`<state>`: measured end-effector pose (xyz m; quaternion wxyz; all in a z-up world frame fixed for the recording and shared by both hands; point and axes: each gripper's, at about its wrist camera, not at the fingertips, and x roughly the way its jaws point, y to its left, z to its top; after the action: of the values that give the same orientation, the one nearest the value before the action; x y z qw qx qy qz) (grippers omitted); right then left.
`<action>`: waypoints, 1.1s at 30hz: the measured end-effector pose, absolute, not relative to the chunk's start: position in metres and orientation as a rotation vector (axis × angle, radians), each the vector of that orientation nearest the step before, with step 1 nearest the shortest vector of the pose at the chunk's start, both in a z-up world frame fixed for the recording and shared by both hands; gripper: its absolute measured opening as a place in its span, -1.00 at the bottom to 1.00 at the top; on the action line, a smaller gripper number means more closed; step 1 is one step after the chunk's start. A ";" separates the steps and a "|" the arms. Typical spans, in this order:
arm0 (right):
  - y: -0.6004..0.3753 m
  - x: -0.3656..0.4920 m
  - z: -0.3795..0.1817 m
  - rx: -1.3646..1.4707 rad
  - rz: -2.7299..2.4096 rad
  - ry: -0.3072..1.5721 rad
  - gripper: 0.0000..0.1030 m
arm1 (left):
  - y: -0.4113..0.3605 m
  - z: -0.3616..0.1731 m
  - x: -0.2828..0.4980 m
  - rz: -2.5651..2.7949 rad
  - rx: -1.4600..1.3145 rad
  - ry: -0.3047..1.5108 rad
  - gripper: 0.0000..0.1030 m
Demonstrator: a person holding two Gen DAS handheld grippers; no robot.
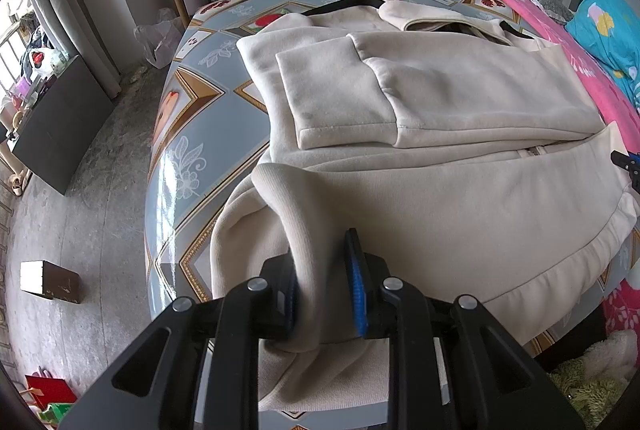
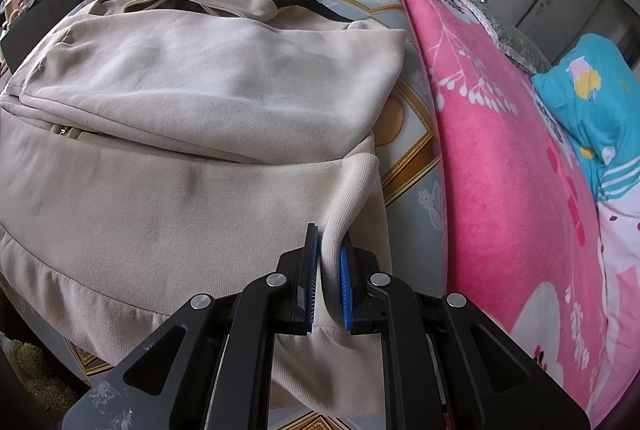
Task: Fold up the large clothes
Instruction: 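Hold the jacket side edges with both grippers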
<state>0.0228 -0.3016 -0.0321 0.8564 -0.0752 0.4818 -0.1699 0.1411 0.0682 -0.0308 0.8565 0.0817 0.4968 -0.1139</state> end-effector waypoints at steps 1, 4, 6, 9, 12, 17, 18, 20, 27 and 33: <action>-0.301 0.023 -0.032 -0.158 -0.357 1.012 -0.77 | 0.068 -0.031 0.141 -0.239 0.172 1.044 -0.60; -0.301 0.023 -0.032 -0.159 -0.357 1.012 -0.77 | 0.068 -0.031 0.141 -0.239 0.172 1.044 -0.60; -0.301 0.023 -0.032 -0.157 -0.358 1.012 -0.76 | 0.068 -0.031 0.141 -0.238 0.173 1.044 -0.60; -0.301 0.023 -0.032 -0.159 -0.358 1.012 -0.76 | 0.068 -0.031 0.141 -0.238 0.171 1.044 -0.60; -0.302 0.023 -0.032 -0.157 -0.357 1.011 -0.76 | 0.068 -0.031 0.141 -0.238 0.174 1.044 -0.60; -0.301 0.023 -0.032 -0.148 -0.356 1.015 -0.76 | 0.067 -0.031 0.142 -0.215 0.181 1.044 -0.58; -0.301 0.023 -0.031 -0.153 -0.353 1.015 -0.76 | 0.067 -0.031 0.141 -0.210 0.184 1.045 -0.58; -0.301 0.022 -0.031 -0.154 -0.347 1.014 -0.76 | 0.065 -0.030 0.142 -0.192 0.196 1.050 -0.57; -0.306 0.021 -0.029 -0.106 -0.340 1.007 -0.81 | 0.059 -0.029 0.144 -0.136 0.210 1.075 -0.57; -0.308 0.023 -0.027 -0.086 -0.339 1.019 -0.83 | 0.060 -0.029 0.144 -0.133 0.189 1.083 -0.56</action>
<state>0.0228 -0.3079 -0.0267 0.8585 -0.0408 0.4850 -0.1612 0.1445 0.0600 -0.0285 0.8505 0.0895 0.5143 -0.0634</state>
